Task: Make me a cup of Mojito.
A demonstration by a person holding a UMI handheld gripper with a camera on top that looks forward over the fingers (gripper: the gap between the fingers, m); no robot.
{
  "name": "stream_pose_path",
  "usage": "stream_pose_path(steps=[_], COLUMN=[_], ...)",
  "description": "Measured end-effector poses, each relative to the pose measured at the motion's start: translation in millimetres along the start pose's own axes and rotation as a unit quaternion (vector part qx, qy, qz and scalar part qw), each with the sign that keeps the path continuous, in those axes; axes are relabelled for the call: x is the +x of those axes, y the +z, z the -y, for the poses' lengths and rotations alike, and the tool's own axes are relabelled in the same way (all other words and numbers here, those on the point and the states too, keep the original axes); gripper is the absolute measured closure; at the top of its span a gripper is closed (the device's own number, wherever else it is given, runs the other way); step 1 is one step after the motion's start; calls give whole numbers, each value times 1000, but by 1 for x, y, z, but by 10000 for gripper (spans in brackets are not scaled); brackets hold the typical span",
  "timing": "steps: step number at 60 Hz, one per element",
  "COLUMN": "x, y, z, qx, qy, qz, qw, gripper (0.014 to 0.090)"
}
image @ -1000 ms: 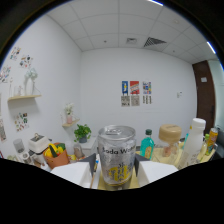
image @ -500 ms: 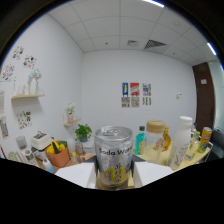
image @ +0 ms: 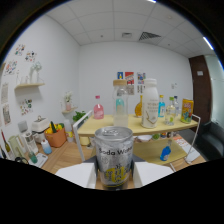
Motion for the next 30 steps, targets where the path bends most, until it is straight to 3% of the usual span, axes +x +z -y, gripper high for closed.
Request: stream_pose_path(steps=[16,30], x=[33,43], y=[23,43], z=[-93,-120], qx=[-54,-71], qy=[111,316], qz=[18,69], qw=[992,943], gripper=[532,535])
